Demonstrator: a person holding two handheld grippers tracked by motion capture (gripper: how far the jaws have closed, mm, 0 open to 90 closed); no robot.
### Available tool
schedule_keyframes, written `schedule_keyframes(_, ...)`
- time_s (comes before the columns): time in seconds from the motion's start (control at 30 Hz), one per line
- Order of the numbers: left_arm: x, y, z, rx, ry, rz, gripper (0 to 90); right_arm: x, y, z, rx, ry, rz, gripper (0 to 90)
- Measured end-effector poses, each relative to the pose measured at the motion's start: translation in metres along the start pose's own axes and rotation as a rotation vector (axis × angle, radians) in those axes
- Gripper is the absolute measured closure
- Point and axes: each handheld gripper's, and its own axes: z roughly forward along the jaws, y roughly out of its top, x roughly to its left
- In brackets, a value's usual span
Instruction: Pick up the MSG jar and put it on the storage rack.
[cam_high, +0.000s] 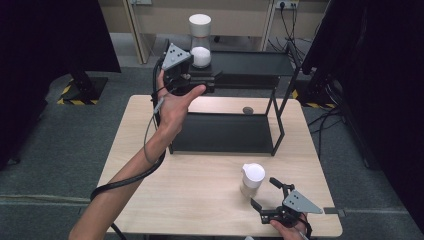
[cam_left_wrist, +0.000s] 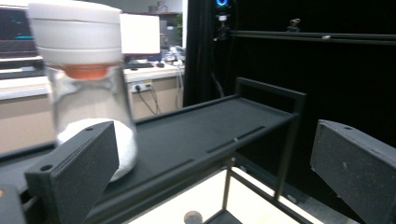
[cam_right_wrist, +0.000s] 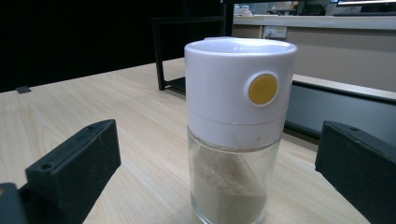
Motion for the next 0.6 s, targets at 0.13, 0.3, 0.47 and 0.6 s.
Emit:
schedule_keyframes(0.13,-0.002,-0.007,-0.006,-0.003,-0.031,-0.004,0.4,0.000,0.000,0.000,-0.002,0.000,0.000,0.5)
schedule_keyframes(0.3,-0.003,-0.023,-0.015,-0.001,-0.074,-0.012,0.4,0.000,0.000,0.000,0.000,0.002,0.001,0.5)
schedule_keyframes(0.47,-0.003,-0.034,-0.020,-0.007,-0.097,-0.013,0.4,0.000,0.000,0.001,0.002,0.002,0.002,0.5)
schedule_keyframes(0.6,-0.003,-0.046,-0.025,-0.014,-0.114,-0.023,0.4,0.000,0.000,0.000,0.001,0.001,0.003,0.5)
